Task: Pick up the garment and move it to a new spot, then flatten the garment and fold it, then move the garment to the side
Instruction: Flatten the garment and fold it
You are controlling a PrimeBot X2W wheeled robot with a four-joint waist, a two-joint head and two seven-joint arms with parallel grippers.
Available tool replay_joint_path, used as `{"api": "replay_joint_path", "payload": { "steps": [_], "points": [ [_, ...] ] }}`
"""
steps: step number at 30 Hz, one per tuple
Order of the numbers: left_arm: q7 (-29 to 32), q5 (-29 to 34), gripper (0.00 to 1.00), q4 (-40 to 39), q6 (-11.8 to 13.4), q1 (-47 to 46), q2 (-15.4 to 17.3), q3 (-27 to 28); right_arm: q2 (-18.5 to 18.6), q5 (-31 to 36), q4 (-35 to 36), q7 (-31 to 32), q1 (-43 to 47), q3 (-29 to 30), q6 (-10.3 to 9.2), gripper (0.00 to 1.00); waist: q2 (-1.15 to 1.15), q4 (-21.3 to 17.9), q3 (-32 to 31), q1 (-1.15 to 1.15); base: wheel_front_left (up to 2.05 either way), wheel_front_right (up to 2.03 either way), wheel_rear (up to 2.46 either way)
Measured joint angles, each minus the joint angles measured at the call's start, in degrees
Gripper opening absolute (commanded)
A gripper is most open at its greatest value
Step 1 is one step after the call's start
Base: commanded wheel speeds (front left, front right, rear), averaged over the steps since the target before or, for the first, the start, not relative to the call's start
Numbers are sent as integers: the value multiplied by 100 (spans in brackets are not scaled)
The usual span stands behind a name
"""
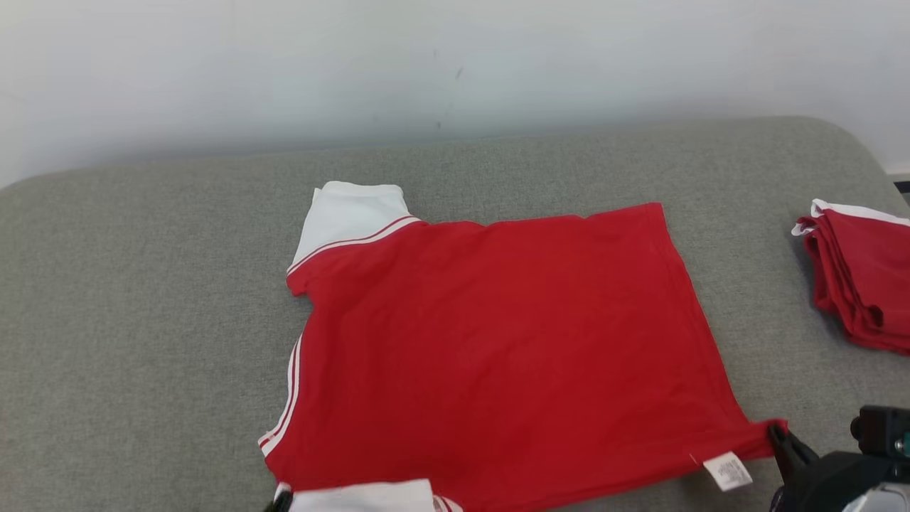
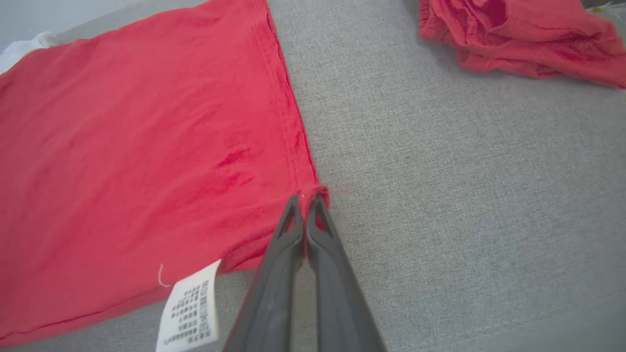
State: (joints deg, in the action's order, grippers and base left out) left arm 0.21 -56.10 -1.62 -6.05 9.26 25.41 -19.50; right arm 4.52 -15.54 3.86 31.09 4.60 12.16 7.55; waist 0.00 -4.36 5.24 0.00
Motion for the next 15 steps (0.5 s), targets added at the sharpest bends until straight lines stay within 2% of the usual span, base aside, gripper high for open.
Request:
{"api": "replay_joint_path", "payload": {
  "steps": [6,15],
  "points": [
    [-145,367,0,104,7,-704,-166,-104,78,-2,-119,-276,-382,-116,0,0,0,11,112,0,0,0,0],
    [-367,1072,0,300,149,-1895,-421,-300,115,-1,-457,-939,-898,-179,0,0,0,76,435,1,0,0,0]
  ]
}}
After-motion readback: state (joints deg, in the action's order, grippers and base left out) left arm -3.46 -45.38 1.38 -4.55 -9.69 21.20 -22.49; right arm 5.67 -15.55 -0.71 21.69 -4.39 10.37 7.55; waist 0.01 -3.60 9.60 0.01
